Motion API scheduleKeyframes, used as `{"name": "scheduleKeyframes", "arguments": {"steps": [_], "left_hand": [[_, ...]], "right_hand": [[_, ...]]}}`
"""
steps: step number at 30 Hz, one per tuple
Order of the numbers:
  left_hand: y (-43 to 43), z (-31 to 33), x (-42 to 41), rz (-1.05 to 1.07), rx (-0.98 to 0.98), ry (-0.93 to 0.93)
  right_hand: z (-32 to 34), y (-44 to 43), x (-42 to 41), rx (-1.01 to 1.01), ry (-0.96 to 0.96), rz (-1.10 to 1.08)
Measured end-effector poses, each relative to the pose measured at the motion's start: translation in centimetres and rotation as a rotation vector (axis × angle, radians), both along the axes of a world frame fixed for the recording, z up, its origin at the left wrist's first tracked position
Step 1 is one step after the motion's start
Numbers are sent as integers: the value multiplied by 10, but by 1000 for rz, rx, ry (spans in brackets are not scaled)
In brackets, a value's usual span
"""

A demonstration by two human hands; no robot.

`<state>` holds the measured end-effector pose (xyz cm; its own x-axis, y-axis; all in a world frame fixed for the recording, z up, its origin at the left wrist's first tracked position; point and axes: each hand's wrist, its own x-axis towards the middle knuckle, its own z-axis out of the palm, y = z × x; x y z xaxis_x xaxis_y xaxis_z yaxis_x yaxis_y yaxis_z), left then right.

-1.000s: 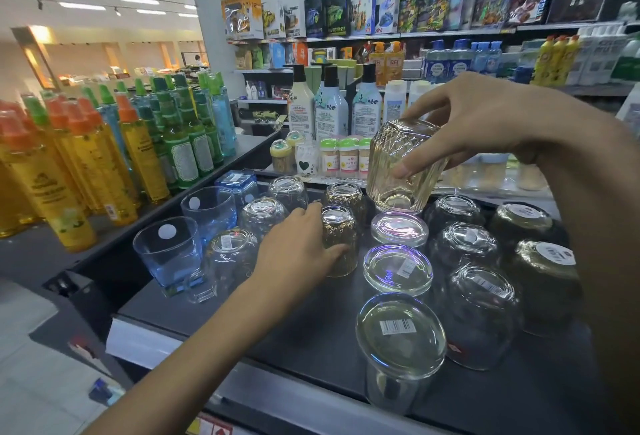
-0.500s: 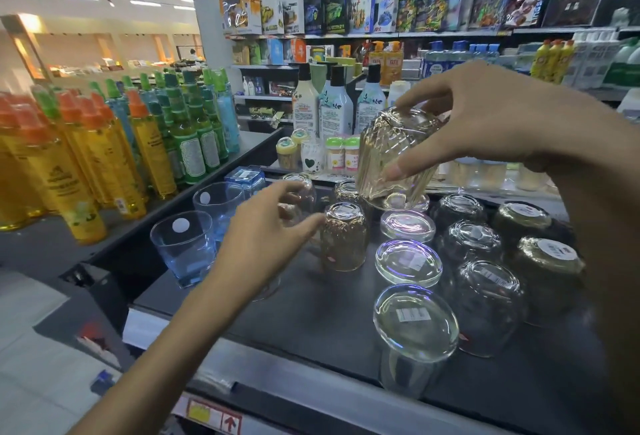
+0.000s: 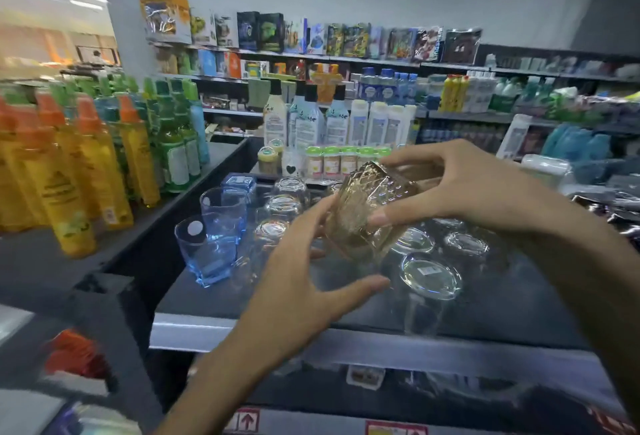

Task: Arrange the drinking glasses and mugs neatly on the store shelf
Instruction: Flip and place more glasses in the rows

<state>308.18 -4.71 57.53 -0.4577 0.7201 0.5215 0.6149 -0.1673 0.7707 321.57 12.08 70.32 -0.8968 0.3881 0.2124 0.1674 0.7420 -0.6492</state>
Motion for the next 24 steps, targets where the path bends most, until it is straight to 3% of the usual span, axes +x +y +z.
{"name": "scheduleKeyframes", "arguments": {"steps": [5, 9, 12, 19, 24], "left_hand": [[-6, -4, -9, -305, 51, -423], [-4, -14, -16, -588, 66, -831], [3, -24, -14, -671, 16, -852], [2, -25, 8, -493, 187, -905], [6, -24, 23, -315, 380, -919]], "right_hand": [[1, -12, 4, 76, -70, 154], [-7, -6, 14, -25, -99, 298], [-13, -2, 19, -15, -88, 394], [-17, 5, 33, -11, -77, 389], [-30, 2, 35, -235, -6, 313]]}}
